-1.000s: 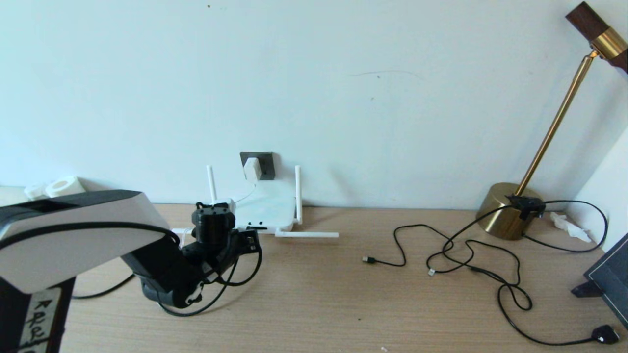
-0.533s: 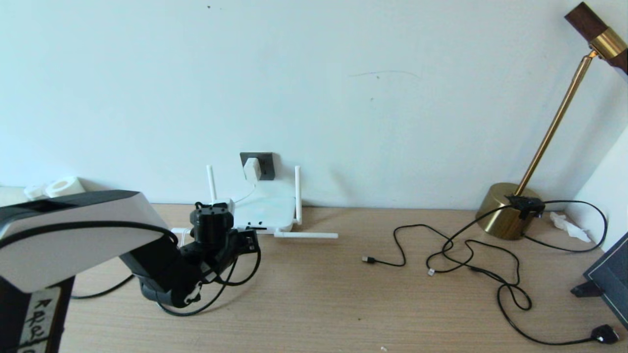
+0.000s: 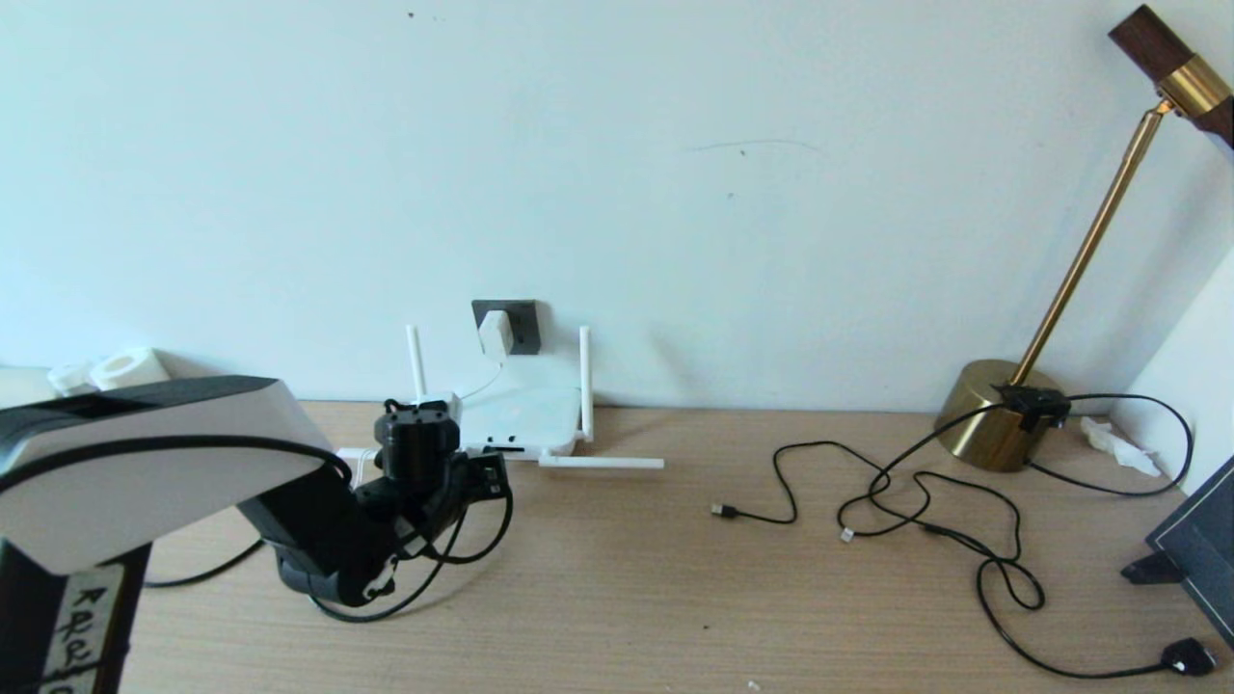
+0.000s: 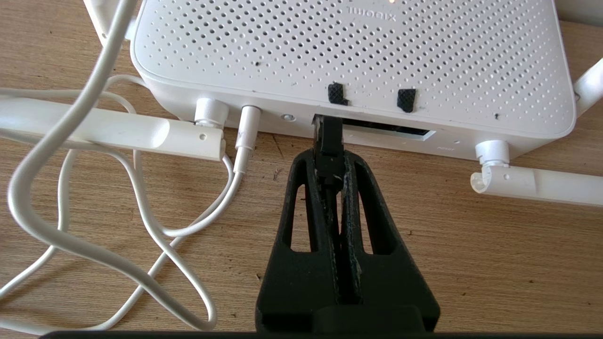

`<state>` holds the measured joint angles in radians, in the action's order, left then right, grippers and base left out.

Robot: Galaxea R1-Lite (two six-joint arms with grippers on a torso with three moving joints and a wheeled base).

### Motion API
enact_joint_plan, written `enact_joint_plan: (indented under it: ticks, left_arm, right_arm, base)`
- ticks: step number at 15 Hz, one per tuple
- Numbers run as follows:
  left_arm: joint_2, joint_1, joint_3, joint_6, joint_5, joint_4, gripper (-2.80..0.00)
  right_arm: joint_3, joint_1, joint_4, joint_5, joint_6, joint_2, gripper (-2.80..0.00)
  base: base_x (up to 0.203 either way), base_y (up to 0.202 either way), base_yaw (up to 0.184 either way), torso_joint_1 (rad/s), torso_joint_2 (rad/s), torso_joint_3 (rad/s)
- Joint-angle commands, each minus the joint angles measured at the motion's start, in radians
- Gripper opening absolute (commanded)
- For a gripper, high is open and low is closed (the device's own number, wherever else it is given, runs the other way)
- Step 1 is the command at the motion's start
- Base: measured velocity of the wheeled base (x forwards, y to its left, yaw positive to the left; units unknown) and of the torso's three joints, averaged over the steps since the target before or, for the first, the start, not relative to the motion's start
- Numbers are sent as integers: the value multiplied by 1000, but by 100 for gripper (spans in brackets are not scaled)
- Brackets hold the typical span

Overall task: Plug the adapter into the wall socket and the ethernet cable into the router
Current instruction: Plug cable into router interface

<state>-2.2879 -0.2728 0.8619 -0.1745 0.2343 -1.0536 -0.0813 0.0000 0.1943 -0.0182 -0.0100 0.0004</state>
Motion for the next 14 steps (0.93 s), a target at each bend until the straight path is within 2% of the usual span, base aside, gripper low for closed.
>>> enact_joint_plan:
  ticks: [1, 14]
  left_arm:
    - [-7, 0, -3, -2, 2, -5, -280]
    - [-15, 0, 3, 0, 2, -8, -280]
  right_arm:
    - [0, 0, 2, 0, -1, 0, 0]
    - [0, 0, 2, 0, -1, 0, 0]
  base:
    - [0, 0, 0, 0, 0, 0]
    - [0, 0, 0, 0, 0, 0]
